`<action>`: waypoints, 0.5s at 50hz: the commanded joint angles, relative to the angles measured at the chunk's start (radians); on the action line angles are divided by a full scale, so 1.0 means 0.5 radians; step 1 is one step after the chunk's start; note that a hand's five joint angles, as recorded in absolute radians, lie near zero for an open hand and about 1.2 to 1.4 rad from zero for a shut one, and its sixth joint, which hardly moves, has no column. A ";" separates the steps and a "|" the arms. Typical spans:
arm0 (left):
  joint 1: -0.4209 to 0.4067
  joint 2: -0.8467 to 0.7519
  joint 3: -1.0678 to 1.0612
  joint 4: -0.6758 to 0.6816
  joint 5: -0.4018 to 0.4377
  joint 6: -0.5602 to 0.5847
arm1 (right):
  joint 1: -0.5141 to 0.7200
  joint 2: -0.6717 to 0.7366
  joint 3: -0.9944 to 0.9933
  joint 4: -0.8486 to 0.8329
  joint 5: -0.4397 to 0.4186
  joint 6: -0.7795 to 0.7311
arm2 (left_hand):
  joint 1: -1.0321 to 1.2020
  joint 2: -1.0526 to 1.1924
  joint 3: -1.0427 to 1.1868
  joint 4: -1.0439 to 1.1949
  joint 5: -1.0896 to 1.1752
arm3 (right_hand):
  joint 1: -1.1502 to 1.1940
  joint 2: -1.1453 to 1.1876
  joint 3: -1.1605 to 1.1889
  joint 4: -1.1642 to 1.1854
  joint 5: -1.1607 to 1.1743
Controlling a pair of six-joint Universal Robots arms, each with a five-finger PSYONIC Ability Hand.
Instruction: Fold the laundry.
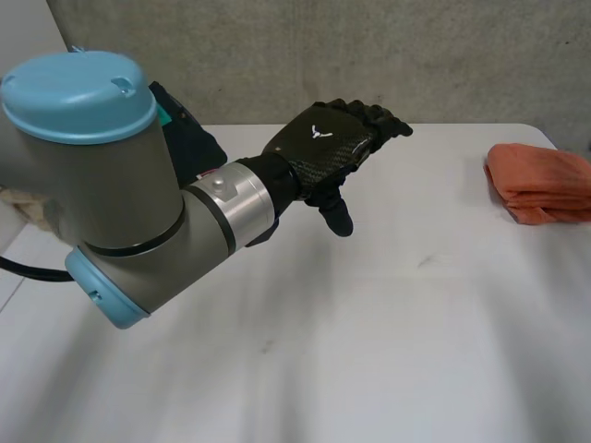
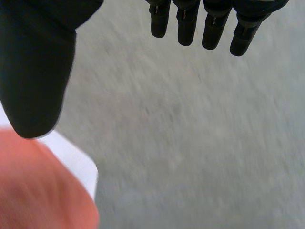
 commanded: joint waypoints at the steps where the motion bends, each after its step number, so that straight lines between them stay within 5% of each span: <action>1: 0.025 0.066 0.002 0.002 -0.037 -0.025 | 0.374 -0.473 0.753 -0.194 -0.354 -0.122 | 0.051 0.019 0.002 0.025 -0.015 | -0.093 -0.072 -0.074 -0.080 -0.100; 6: 0.157 0.143 0.032 0.021 -0.261 -0.016 | 0.457 -0.768 1.116 -0.185 -0.735 -0.186 | 0.046 0.013 -0.004 0.020 -0.021 | -0.093 -0.072 -0.074 -0.080 -0.100; 11: 0.613 0.109 0.149 0.033 -0.626 0.039 | 0.479 -0.931 1.334 -0.068 -0.846 -0.260 | 0.069 0.036 0.020 0.043 0.003 | -0.093 -0.072 -0.074 -0.080 -0.100; 22: 1.068 -0.654 0.504 0.158 -0.575 0.741 | 0.543 -0.947 1.448 0.324 -0.834 -0.352 | 0.075 0.042 0.026 0.049 0.009 | -0.093 -0.072 -0.074 -0.080 -0.100; 25: 1.151 -0.835 0.612 0.284 -0.501 0.772 | 0.537 -0.944 1.475 0.340 -0.834 -0.355 | 0.075 0.042 0.026 0.049 0.009 | -0.093 -0.072 -0.074 -0.080 -0.100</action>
